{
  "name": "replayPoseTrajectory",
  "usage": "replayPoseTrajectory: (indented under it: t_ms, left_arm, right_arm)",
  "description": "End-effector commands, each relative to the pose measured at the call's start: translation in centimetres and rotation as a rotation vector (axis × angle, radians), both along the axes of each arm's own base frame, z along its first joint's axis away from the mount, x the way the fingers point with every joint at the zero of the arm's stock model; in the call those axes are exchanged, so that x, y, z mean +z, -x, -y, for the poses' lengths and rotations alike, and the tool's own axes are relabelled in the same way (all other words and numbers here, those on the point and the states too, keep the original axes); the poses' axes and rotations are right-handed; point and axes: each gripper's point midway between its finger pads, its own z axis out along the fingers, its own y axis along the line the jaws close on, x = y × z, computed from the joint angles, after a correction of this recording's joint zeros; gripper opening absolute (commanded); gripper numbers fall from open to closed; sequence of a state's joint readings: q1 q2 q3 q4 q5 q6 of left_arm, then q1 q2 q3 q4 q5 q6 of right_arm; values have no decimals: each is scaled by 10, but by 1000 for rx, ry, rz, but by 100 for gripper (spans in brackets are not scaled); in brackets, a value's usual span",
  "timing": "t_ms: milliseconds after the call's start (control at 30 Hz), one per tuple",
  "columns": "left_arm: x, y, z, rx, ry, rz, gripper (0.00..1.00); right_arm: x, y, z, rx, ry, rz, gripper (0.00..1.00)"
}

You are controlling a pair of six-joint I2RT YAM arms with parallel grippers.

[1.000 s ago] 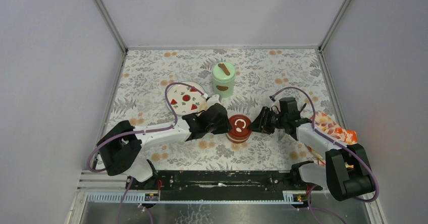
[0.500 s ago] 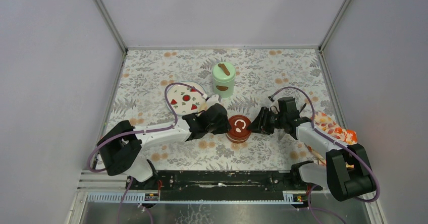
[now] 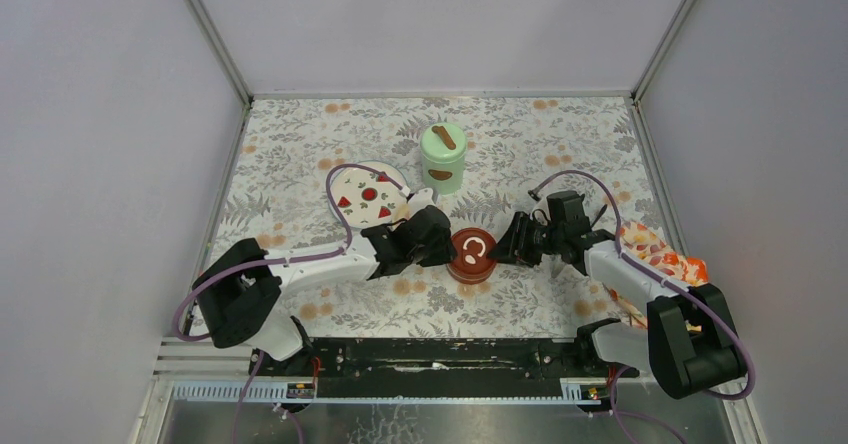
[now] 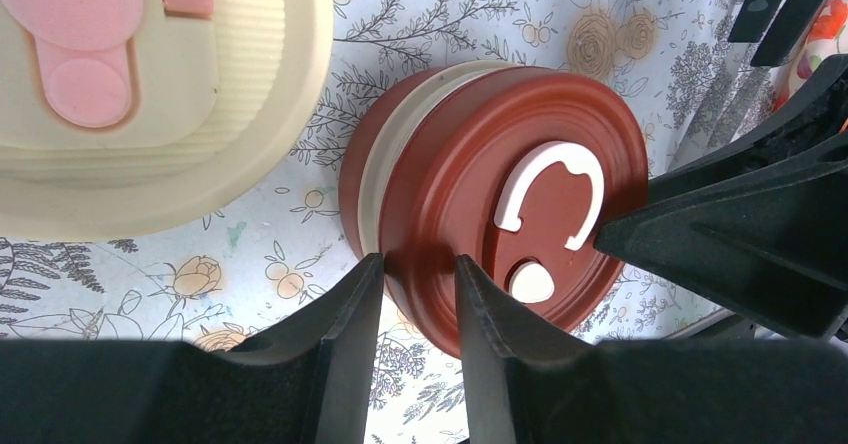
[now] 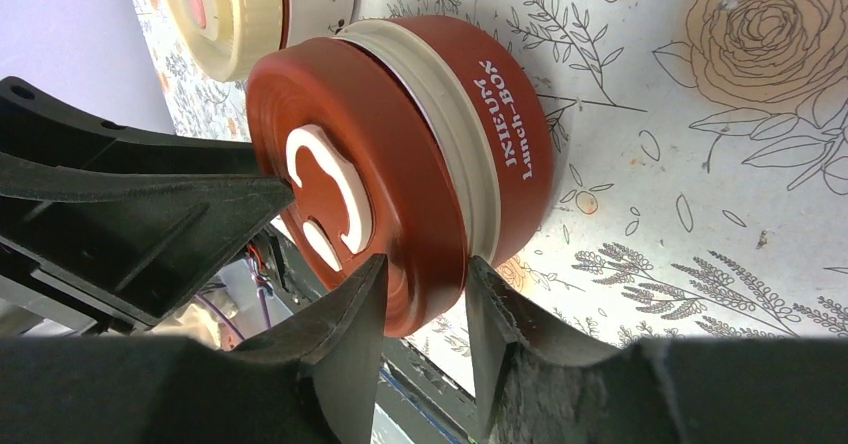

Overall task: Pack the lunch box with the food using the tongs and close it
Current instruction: Close the box lid on the packing box.

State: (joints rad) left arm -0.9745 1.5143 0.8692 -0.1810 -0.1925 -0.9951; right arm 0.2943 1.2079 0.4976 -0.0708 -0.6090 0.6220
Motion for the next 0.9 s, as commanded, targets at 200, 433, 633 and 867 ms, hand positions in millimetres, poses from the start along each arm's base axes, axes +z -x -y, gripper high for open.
replayPoseTrajectory:
  t_ms: [200,433,633,867]
  left_arm:
    - [7,-10,6,20,-5,25,41]
    - [14,-18,5,25,-18,49,42]
    - [15,-19,7,16,-25,47,41]
    - [10,-15,5,13,-22,33,39]
  right_arm:
    - [18,-13,-8,22,-6,64,44]
    - [23,-19,-6,22,19,82,44]
    - [21,-22,-6,26,29,69,42]
    - [15,-16,-3,31,45,68,42]
